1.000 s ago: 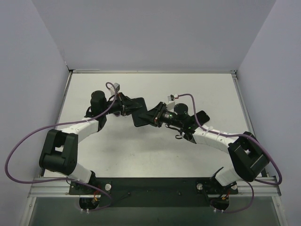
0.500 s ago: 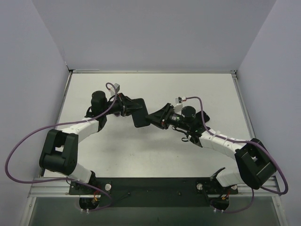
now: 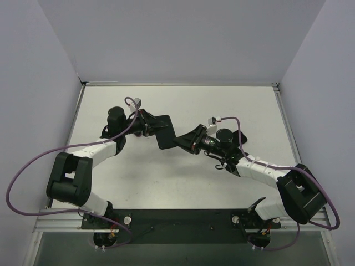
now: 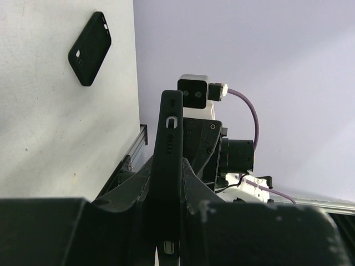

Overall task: Take the phone out of the phone case
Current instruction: Adjust the phone.

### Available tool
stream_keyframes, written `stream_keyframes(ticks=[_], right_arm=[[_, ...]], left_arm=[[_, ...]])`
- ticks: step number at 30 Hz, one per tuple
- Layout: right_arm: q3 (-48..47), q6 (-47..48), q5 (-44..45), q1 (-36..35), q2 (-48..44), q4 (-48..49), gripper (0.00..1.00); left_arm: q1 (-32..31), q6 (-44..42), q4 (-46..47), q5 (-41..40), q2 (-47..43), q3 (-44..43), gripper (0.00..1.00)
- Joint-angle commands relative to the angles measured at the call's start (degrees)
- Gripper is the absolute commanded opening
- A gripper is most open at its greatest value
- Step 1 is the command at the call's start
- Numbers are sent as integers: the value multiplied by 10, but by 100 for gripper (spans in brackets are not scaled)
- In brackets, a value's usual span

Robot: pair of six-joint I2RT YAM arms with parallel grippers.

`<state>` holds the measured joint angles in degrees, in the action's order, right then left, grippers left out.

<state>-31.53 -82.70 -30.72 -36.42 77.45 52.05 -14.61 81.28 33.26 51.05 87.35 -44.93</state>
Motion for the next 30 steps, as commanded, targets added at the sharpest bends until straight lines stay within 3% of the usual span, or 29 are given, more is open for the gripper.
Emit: stream_keyframes(ticks=[1,4,6,11,16,19,30], right_arm=[[10,-19,4,-2,-17,73,21],[16,-33,6,-2,-8,98,13],[17,-47,4,-4,1,135,0],[-6,-195,8,-14,30,222,0],[-58,-255,18,-23,26,212,0],[-66,-318,50,-29,48,280,0],[-93,-376,98,-51,107,361,0]], left_arm=[[1,20,62,0,-14,-29,0],[1,17,56,-2,-17,-31,0],[1,17,54,-5,-18,-30,0],[1,55,108,-6,-20,-29,0],[2,101,192,-13,-30,-59,0],[1,110,218,-31,-42,-67,0],[-4,177,318,-96,-52,-79,0]])
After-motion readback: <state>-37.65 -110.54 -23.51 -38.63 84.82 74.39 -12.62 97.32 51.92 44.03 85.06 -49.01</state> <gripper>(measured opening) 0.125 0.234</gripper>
